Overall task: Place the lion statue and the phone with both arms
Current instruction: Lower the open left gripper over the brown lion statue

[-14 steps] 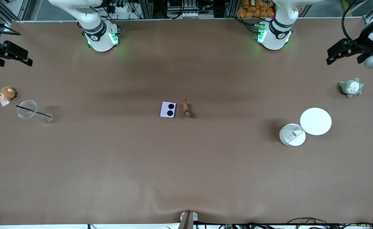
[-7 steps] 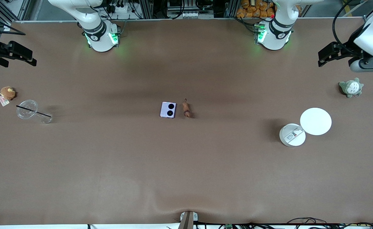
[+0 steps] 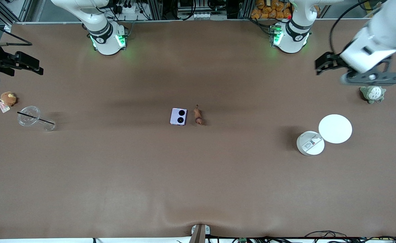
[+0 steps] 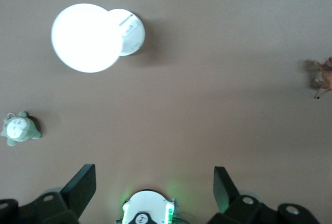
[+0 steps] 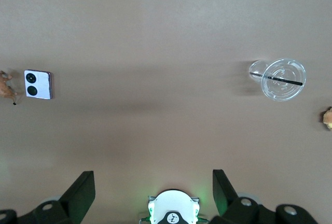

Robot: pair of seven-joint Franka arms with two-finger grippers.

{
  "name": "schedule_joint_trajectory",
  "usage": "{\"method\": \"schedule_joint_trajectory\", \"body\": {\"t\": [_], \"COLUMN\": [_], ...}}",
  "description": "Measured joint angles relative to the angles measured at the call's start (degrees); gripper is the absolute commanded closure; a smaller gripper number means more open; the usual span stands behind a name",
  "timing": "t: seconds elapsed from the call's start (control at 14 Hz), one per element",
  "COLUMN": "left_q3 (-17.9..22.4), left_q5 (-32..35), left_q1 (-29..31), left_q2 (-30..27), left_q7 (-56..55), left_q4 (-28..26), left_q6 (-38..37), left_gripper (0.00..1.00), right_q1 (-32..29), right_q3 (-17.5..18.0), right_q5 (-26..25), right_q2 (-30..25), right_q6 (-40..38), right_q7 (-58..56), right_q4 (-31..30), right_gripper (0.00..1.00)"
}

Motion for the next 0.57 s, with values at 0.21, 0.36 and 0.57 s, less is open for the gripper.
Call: {"method": "schedule_joint_trajectory", "body": {"t": [0.21, 0.36, 0.57], "left_q3": [-5.5, -7.3, -7.6], "left_q5": [0.0, 0.0, 2.4], "left_q1": [-0.4, -2.1, -8.7], "left_q2": [4.3, 7.4, 12.9], "left_q7": [-7.6, -11.7, -19.5], "left_q4": [0.0, -0.1, -0.5], "left_q6": [3.6, 7.2, 13.7], "left_gripper": [0.0, 0.0, 0.0], "right_q1": [0.0, 0.0, 0.0], "right_q3": [0.0, 0.0, 0.0], "right_q5": [0.0, 0.0, 0.0], "right_q2": [0.6, 0.8, 0.8], "right_q6": [0.0, 0.0, 0.0], "right_q7": [0.0, 0.1, 0.1], "right_q4": [-1.3, -2.3, -2.9], "right_gripper": [0.0, 0.0, 0.0]}}
